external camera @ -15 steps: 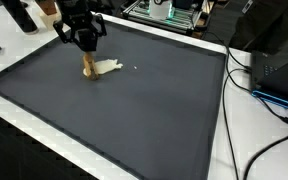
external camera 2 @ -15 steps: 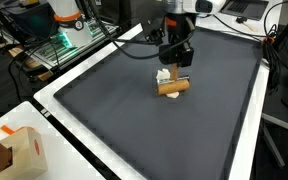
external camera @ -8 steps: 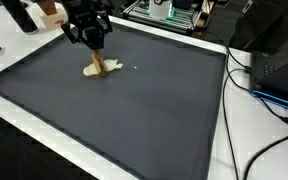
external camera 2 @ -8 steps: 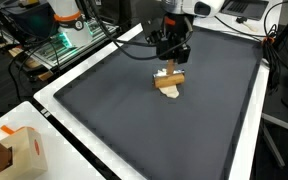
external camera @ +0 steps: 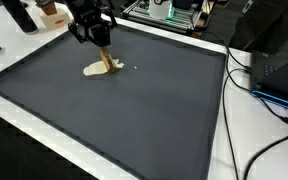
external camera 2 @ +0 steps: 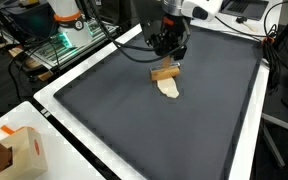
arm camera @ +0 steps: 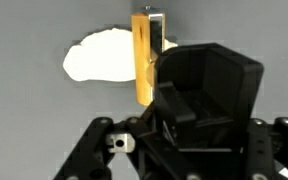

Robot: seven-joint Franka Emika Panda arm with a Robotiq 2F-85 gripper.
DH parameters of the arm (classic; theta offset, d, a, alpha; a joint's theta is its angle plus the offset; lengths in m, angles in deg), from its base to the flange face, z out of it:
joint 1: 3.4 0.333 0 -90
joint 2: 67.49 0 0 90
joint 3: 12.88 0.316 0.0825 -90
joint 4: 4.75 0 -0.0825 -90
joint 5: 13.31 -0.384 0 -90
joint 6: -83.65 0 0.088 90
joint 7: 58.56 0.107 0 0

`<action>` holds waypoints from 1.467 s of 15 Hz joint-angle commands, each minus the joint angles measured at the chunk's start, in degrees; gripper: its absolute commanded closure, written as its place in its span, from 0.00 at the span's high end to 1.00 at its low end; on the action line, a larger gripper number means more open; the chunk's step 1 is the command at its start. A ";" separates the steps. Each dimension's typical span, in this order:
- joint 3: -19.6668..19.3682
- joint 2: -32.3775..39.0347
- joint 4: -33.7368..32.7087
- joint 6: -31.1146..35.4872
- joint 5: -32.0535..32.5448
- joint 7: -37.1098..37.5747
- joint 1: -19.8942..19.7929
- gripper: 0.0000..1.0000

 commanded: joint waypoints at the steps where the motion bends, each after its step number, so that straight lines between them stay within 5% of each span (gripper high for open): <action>1: 0.44 1.90 -1.26 -3.67 -1.46 -1.44 -0.78 0.23; 22: -0.13 -1.15 -2.39 -6.54 -2.14 -1.14 -1.30 0.23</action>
